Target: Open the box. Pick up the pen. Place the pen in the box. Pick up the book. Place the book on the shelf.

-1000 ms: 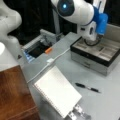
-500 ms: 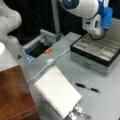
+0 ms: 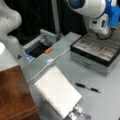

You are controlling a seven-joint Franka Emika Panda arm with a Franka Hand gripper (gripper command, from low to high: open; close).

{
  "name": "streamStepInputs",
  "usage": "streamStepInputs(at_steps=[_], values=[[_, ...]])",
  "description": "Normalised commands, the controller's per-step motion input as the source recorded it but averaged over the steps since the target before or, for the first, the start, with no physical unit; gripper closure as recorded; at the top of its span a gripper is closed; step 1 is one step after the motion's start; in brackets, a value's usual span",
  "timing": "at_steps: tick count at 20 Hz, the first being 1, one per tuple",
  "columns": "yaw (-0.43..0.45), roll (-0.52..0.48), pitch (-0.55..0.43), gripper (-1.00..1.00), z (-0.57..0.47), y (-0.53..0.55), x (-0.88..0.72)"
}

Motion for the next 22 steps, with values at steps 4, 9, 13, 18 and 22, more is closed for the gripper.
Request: streamStepInputs(at_steps=[4,9,13,18,22], values=[[-0.138,0.119,0.070,-1.00,0.07,0.24,0.06],[-0.174,0.135,0.074,-1.00,0.10,0.30,0.09],[-0.153,0.118,0.073,-1.00,0.08,0.30,0.10],[-0.134,0.094,0.060,-1.00,0.03,0.25,0.11],[-0.146,0.071,0.075,-1.00,0.00,0.28,0.17]])
